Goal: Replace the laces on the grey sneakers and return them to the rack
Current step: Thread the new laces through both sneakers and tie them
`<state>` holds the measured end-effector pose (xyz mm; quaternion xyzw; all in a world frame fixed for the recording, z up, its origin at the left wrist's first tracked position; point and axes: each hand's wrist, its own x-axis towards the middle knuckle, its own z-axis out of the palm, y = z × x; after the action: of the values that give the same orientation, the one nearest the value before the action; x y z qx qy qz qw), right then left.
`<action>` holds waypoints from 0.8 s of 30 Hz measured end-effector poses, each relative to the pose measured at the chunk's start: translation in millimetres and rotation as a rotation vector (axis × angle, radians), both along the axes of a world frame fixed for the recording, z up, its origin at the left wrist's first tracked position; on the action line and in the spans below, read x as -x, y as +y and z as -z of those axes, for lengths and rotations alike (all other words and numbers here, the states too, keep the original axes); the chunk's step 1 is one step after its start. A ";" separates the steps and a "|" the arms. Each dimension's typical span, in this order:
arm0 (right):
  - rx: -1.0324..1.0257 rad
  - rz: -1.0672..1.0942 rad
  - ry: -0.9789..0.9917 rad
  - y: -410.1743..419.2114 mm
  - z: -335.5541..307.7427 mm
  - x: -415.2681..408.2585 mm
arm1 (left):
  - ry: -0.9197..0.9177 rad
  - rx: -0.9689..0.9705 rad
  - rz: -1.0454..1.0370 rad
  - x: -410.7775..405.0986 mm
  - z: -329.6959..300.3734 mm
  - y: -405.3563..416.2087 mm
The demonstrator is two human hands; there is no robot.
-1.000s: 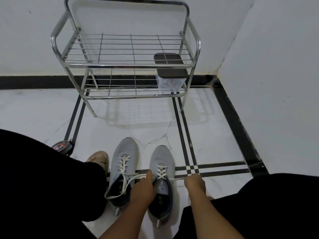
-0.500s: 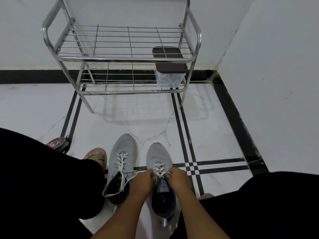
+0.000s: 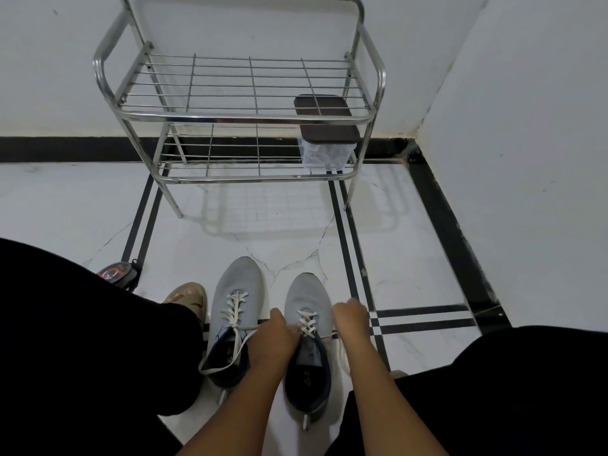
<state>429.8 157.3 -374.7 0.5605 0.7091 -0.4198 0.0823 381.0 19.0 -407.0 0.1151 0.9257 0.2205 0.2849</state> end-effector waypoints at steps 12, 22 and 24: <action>-0.104 -0.474 -0.036 -24.6 -12.4 -5.3 | -0.208 -0.016 -0.010 -2.8 4.8 -16.2; -0.401 -0.828 -0.245 -57.1 17.8 -13.4 | -0.337 -0.150 -0.188 -1.6 15.7 -21.8; -0.412 -0.868 -0.245 -57.4 20.1 -13.7 | -0.337 -0.141 -0.190 -1.7 16.0 -22.5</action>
<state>443.5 99.9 -394.8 0.2633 0.9305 -0.1287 0.2198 382.7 -3.5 -423.0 0.0085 0.8539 0.3269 0.4049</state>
